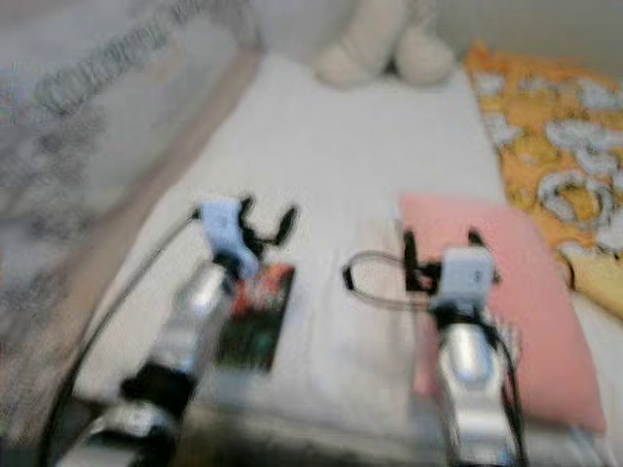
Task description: Clean up the room
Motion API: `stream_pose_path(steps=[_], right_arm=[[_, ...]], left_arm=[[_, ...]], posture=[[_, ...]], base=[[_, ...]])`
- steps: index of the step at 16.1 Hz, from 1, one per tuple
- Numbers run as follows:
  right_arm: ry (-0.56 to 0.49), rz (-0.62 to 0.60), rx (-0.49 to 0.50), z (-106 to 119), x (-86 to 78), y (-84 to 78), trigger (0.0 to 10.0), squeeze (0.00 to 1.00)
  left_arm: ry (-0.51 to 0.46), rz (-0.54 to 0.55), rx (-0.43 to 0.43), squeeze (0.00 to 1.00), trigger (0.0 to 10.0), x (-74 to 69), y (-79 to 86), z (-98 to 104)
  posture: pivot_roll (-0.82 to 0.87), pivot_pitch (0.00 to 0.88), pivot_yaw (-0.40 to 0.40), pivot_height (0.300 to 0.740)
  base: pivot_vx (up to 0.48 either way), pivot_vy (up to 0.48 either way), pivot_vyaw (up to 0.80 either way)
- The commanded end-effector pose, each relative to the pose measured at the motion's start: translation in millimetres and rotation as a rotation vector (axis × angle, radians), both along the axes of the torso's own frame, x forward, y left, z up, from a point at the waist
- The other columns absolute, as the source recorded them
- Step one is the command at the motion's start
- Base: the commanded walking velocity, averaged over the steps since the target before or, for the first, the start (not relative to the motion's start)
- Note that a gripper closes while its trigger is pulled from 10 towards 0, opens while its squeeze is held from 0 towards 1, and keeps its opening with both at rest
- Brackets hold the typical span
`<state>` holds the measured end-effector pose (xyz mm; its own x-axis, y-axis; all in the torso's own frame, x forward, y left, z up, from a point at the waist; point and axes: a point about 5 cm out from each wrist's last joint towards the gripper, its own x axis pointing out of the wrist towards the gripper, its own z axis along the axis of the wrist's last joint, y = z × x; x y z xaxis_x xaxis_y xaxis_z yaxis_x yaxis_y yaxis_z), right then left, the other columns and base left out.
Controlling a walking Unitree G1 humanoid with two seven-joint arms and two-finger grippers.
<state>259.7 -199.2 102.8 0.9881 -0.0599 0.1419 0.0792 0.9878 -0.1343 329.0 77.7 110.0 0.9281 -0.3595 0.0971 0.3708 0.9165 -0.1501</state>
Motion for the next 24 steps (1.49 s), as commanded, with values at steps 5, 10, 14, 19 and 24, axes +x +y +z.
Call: stream_pose_path(steps=[5,10,14,19,24], right_arm=[[0.032,-0.001,0.017,-7,-5.1,2.1,10.0,0.0],[0.065,-0.026,0.033,-15,-12.7,-2.0,10.0,0.0],[0.073,-0.022,0.029,-17,-13.6,-0.7,10.0,0.0],[0.095,-0.061,0.028,-22,-15.8,-5.4,10.0,0.0],[0.082,-0.05,0.03,-20,-15.9,-5.2,10.0,0.0]], left_arm=[[0.002,-0.005,0.017,0.0,10.0,-1.1,-0.5,3],[0.02,0.021,0.044,0.0,10.0,10.7,3.7,7],[0.025,0.018,0.066,0.0,10.0,14.4,0.5,7],[0.005,-0.001,0.093,0.0,10.0,21.0,4.4,10],[0.059,0.075,0.123,0.0,10.0,31.1,18.9,7]], posture=[[-0.06,0.0,0.047,0.732],[-0.07,0.0,0.055,0.732],[-0.07,0.0,0.06,0.732],[-0.08,0.0,0.062,0.732],[-0.08,0.0,0.068,0.732]], base=[[0.0,-0.48,0.0],[0.0,-0.468,0.0],[0.0,-0.441,0.0],[0.0,-0.434,-0.32],[0.048,-0.169,-0.1]])
